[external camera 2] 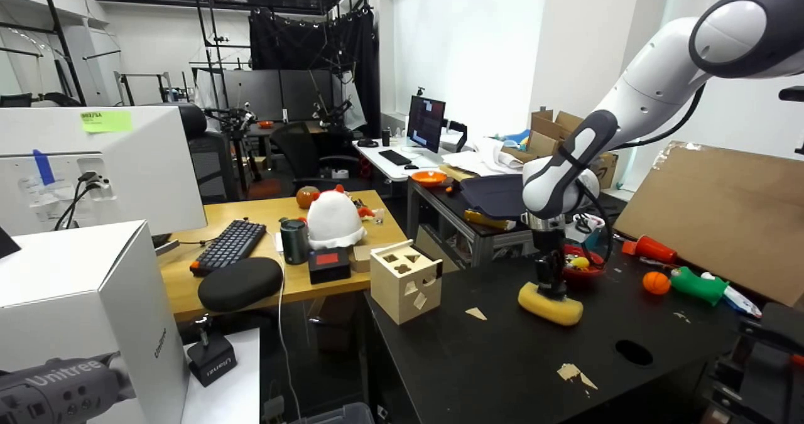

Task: Put the sweets together using the sponge brush

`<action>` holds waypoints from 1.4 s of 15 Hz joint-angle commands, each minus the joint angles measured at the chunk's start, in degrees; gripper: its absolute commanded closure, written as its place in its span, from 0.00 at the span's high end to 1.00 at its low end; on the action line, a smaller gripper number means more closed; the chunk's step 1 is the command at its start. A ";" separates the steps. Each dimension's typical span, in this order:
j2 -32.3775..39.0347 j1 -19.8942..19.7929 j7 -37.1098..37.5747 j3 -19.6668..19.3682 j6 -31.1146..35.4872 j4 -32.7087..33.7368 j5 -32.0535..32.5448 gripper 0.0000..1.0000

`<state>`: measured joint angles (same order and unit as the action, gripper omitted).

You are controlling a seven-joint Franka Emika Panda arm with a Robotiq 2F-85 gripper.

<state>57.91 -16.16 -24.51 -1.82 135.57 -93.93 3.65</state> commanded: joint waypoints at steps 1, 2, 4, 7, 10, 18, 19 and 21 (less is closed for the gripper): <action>-8.38 2.08 -3.30 0.52 8.06 -13.01 5.07 0.52; -10.17 1.97 -5.00 1.34 9.86 -15.44 6.21 0.52; -14.11 1.21 -8.23 3.40 13.43 -21.12 7.80 0.52; -20.28 0.15 -12.44 5.91 17.18 -29.59 8.69 0.52; -25.31 0.19 -16.97 7.74 20.21 -35.87 8.44 0.52; -26.00 11.55 -14.53 7.22 18.78 -34.62 12.03 0.52; -25.26 12.93 -13.79 6.97 18.64 -33.68 12.33 0.52; -24.66 15.15 -11.58 6.84 17.11 -31.98 12.29 0.52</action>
<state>32.58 -4.01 -39.25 5.84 155.70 -128.67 14.70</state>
